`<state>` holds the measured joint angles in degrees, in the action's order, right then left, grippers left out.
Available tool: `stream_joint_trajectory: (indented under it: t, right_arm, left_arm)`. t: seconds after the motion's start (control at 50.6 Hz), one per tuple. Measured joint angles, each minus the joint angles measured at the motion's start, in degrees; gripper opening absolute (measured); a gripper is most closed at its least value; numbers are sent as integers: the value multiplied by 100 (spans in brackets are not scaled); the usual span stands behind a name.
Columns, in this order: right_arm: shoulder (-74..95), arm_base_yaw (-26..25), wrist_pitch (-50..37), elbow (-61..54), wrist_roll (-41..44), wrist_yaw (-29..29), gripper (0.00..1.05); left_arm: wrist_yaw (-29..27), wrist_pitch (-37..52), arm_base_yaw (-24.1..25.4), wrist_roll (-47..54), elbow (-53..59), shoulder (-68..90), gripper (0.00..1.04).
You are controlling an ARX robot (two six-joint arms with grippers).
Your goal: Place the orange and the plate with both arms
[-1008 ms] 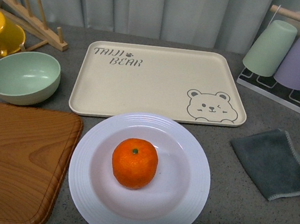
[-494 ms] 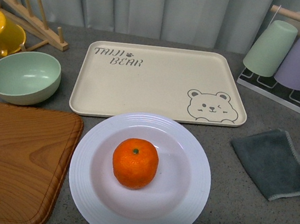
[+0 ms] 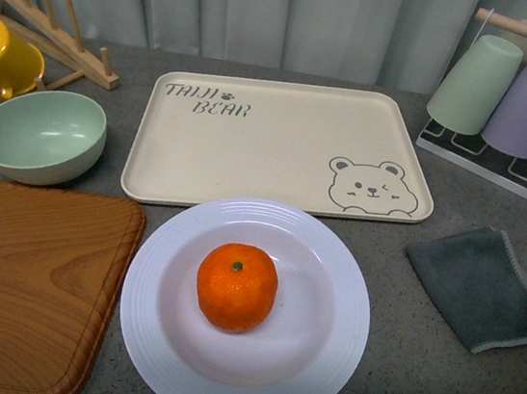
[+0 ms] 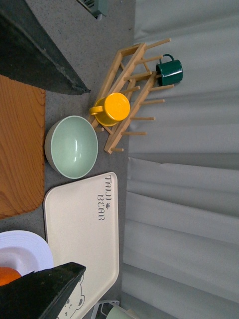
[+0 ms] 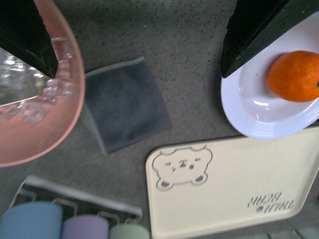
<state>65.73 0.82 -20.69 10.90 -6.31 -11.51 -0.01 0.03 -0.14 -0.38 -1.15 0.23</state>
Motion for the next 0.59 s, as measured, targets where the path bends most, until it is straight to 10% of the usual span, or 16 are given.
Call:
stream_joint_trajectory:
  t: [0.593]
  right_arm:
    - [4030,898,-1008,1126,-2632,-1486,96]
  left_arm:
    - [0,0,0,11,0,0,98]
